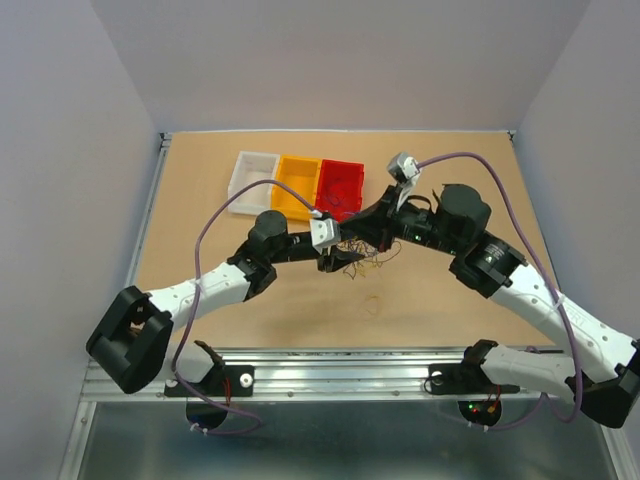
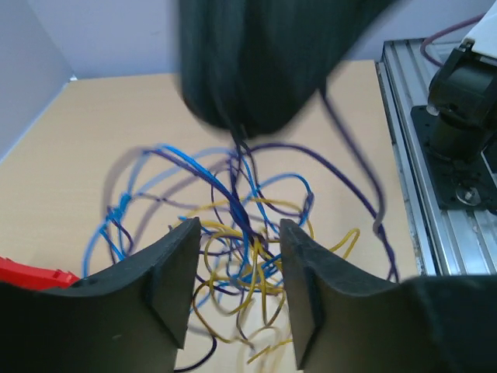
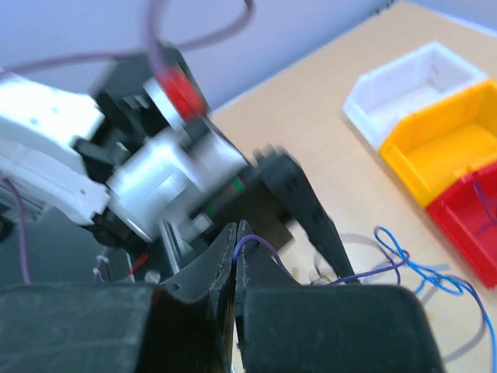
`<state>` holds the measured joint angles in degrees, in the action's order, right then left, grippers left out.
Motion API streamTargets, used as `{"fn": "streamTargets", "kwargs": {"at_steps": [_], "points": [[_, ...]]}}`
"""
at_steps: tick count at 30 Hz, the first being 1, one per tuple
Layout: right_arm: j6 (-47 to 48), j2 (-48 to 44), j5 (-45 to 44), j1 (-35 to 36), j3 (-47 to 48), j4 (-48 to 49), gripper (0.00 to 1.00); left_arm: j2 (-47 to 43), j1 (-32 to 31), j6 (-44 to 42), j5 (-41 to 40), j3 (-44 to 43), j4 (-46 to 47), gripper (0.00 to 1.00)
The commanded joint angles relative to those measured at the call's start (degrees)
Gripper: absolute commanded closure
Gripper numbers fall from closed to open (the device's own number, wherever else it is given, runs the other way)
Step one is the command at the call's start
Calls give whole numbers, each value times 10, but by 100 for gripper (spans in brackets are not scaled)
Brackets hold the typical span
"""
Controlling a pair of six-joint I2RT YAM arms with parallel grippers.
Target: Untangle the cables
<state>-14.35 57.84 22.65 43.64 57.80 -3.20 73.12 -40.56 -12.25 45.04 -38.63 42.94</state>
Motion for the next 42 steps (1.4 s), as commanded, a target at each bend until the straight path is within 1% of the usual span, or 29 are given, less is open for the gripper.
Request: {"fn": "streamTargets", "kwargs": {"at_steps": [1,2,3,6,7,8,10,11,12,14,15,18,19,23,26,27,28,29,30,32,34,35,36,37,38,39,40,42], "points": [[-28,9,38,7,156,54,99,35,-8,-3,-18,-28,24,48],[-35,17,36,6,188,54,100,42,-9,-2,-18,-30,23,50],[-49,24,34,7,245,54,100,54,-13,-5,-19,-31,22,50],[-70,69,26,6,337,57,99,69,-24,-13,-23,-40,12,50],[-76,82,26,7,399,58,99,79,-35,-21,-29,-44,4,50],[-87,113,25,6,425,58,99,85,-37,-24,-34,-48,-1,52],[-96,135,20,6,487,60,100,99,-47,-35,-41,-57,-16,56],[-99,150,14,6,499,72,99,105,-48,-37,-42,-61,-21,64],[-108,155,9,6,505,88,99,109,-49,-38,-42,-64,-23,66],[-106,162,-29,6,529,115,99,125,-49,-42,-47,-71,-29,68],[-105,165,-79,6,542,116,99,135,-50,-41,-50,-74,-34,68],[-83,165,-139,7,569,116,99,148,-51,-43,-54,-84,-45,68],[-80,163,-165,6,569,118,99,154,-53,-46,-55,-89,-54,68],[-70,152,-186,6,553,140,99,170,-59,-59,-78,-107,-80,66],[-67,134,-192,6,517,159,99,173,-59,-59,-108,-121,-97,66],[-61,127,-191,6,504,183,99,170,-59,-59,-122,-123,-104,65],[-60,113,-197,6,470,197,99,168,-59,-61,-151,-127,-106,65],[-60,103,-202,6,451,233,99,166,-58,-59,-167,-128,-108,65],[-60,95,-208,6,429,252,99,163,-57,-59,-181,-128,-108,67],[-58,73,-221,6,379,299,99,162,-55,-59,-185,-126,-108,79],[-53,63,-224,6,355,334,99,186,-55,-62,-168,-137,-117,82],[-53,61,-240,7,335,376,99,203,-58,-67,-166,-151,-133,88],[-50,61,-247,7,329,394,99,223,-59,-70,-166,-172,-158,94],[-49,61,-254,6,327,412,99,275,-61,-69,-179,-200,-220,100],[-46,65,-271,6,329,426,99,303,-61,-66,-182,-257,-252,100],[-42,76,-279,7,342,446,99,348,-61,-57,-182,-284,-301,100],[-37,82,-293,6,352,454,99,366,-61,-53,-179,-320,-315,100],[-17,100,-299,6,377,474,99,385,-62,-49,-171,-329,-320,100]]}}
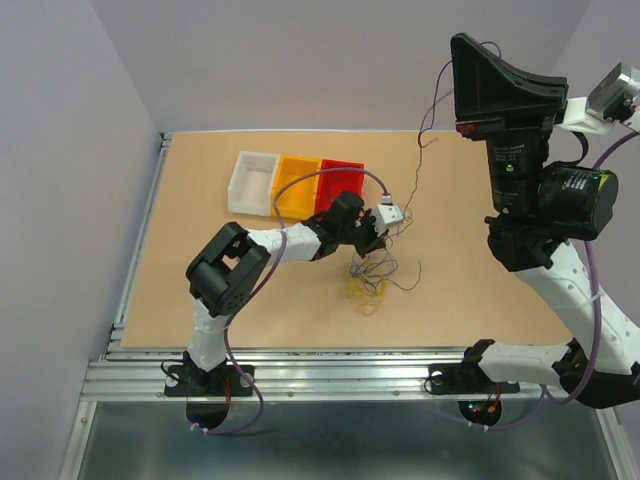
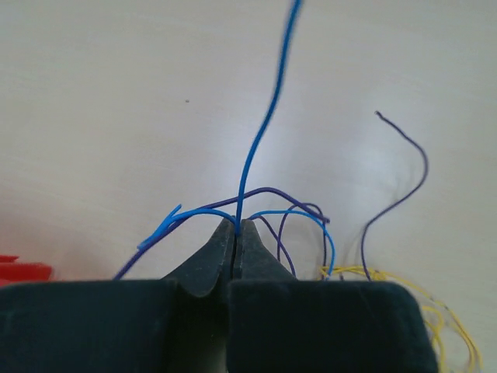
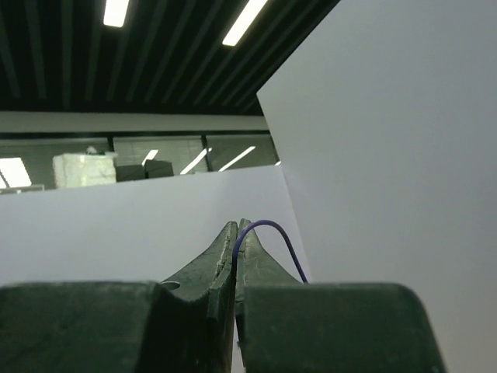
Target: Untangle the cables
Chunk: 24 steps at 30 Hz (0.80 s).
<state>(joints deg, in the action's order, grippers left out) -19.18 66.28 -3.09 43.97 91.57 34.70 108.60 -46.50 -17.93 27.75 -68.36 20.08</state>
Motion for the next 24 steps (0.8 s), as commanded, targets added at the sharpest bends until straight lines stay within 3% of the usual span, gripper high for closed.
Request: {"fn": "streamTargets", "kwargs": {"at_steps": [1,4,10,12,14,15,16,24], "points": [[41,36,-43,2,71,100,99,36,-6,9,-3,-32,-86,100],[72,64,-67,2,159,103,99,43,-10,9,-12,-34,-86,97],[121,108,-123,2,264,101,99,61,-10,9,-17,-53,-110,69],[118,99,-127,2,255,98,99,61,-10,10,-22,-57,-115,67],[116,86,-122,3,228,99,99,49,-10,11,-22,-49,-108,57],[118,85,-120,2,223,100,99,42,-10,11,-23,-42,-101,44],[122,86,-126,2,222,100,99,26,-10,13,-30,-28,-87,41],[137,85,-146,2,181,106,99,-88,32,37,-8,32,-34,38]]}}
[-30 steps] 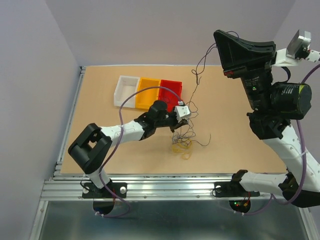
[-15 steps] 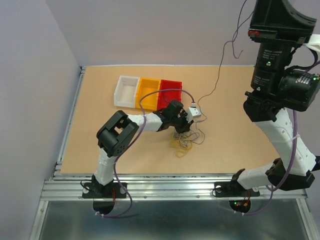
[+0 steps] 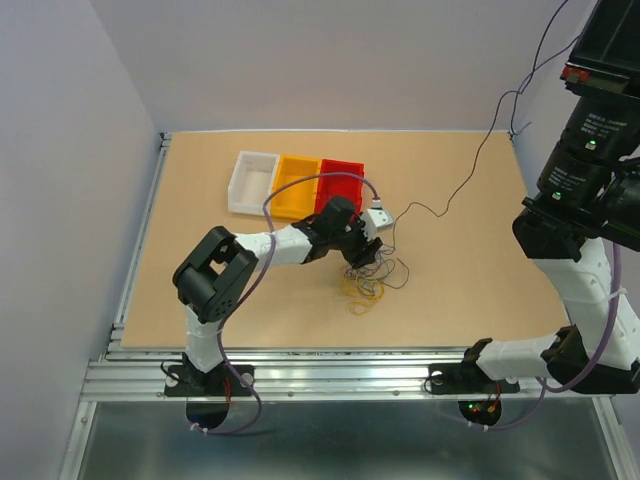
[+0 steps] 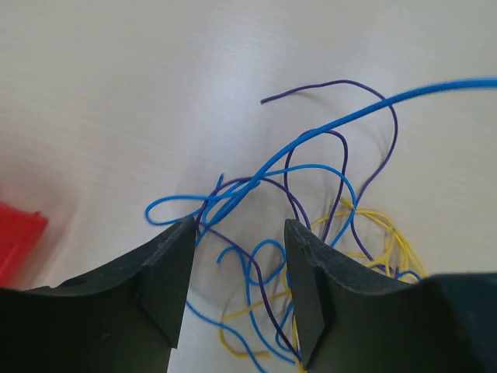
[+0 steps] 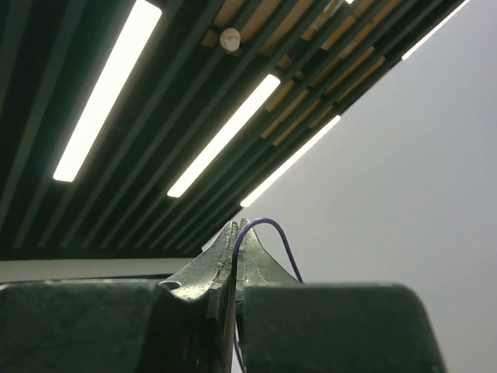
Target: Untangle the cables
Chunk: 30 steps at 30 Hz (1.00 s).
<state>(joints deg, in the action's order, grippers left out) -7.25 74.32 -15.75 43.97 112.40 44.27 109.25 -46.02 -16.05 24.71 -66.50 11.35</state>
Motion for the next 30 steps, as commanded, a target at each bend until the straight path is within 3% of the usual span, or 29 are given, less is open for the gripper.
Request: {"fn": "streamTargets", "kwargs": {"at_steps": [1,12,22,30], "points": [[23,4,-24,3,-33,13,99,-122,32,22,32,18,53,38],[31,39,-59,3,-104,38,97,-279,154,80,67,77,92,31],[-93,86,-29,2,-163,58,99,-365,155,67,210,161,188,30],[-124,125,-19,2,-170,83,99,-352,154,62,275,163,190,28]]}}
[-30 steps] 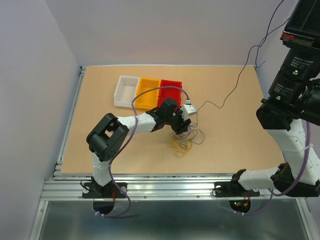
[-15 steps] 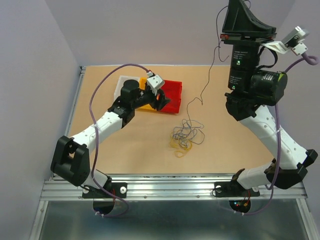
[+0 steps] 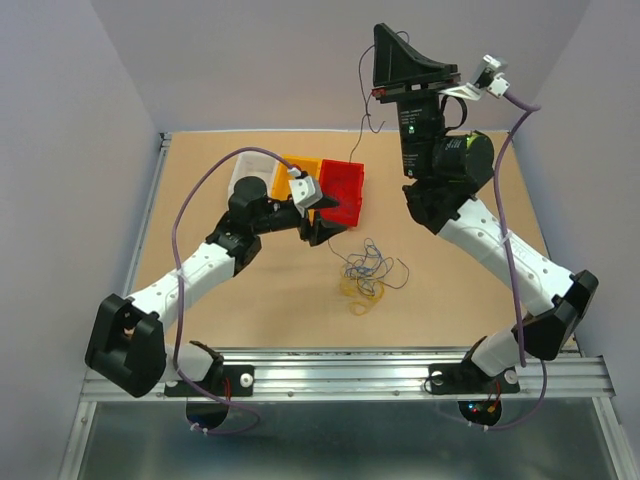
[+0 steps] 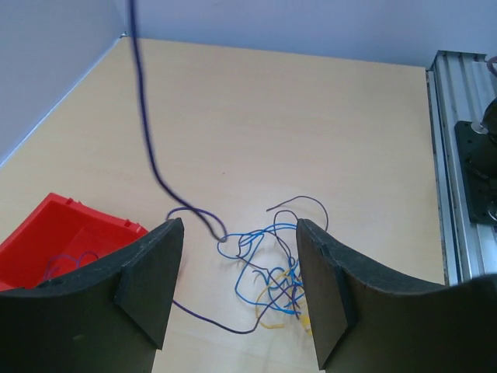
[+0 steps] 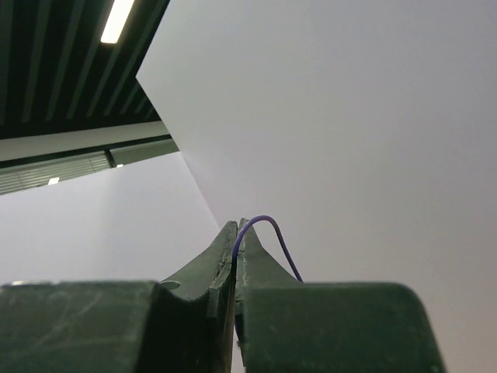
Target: Untangle the cables
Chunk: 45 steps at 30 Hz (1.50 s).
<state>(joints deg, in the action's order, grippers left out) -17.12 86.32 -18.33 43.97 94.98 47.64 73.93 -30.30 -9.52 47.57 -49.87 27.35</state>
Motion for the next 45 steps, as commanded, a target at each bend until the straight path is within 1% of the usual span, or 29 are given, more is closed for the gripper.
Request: {"fn": "streamTargets", "kwargs": {"at_steps": [1,3,6,7,11,13,16,17,18,20,21,22,28,30,34,35,36,37,39,43,45], "points": [[-26,8,6,2,6,50,99,7,-2,-4,47,-3,30,28],[-28,13,7,2,8,54,99,22,-3,-2,32,-10,30,28],[-34,21,10,2,14,55,99,65,-3,-3,-23,-27,17,28],[-35,21,11,2,17,55,99,73,-3,-5,-23,-30,15,28],[-41,22,21,2,23,55,99,108,-2,-2,-75,-48,9,29],[-42,21,23,2,25,54,99,136,-3,1,-106,-65,-12,32],[-42,18,24,3,24,54,99,168,-3,1,-106,-86,-26,39],[-42,17,23,2,23,54,99,176,-2,2,-95,-96,-34,44],[-41,14,22,2,21,55,99,185,-2,2,-90,-103,-39,60],[-35,10,19,2,16,55,99,206,-2,1,-83,-123,-58,73],[-33,3,17,2,7,55,99,212,-2,-1,-81,-128,-64,93],[-27,0,16,2,2,56,99,218,-3,-1,-73,-131,-72,100],[-8,-28,-15,2,-55,79,99,204,-3,-11,-40,-128,-75,100],[3,-36,-22,2,-74,94,99,199,-3,-12,-45,-125,-75,100],[12,-40,-26,2,-80,100,99,205,-2,-11,-58,-130,-85,100],[12,-41,-23,2,-78,102,99,207,-1,-10,-57,-138,-90,89],[12,-41,-22,2,-77,102,99,210,0,-9,-53,-140,-92,74],[11,-41,-21,2,-75,102,99,213,2,-9,-47,-140,-93,55],[12,-41,-16,2,-67,102,99,213,3,-7,-36,-137,-90,49],[17,-45,-15,2,-61,102,99,206,5,-5,-20,-129,-81,47],[16,-46,-14,2,-61,102,99,206,5,-3,-17,-128,-78,48]]}}
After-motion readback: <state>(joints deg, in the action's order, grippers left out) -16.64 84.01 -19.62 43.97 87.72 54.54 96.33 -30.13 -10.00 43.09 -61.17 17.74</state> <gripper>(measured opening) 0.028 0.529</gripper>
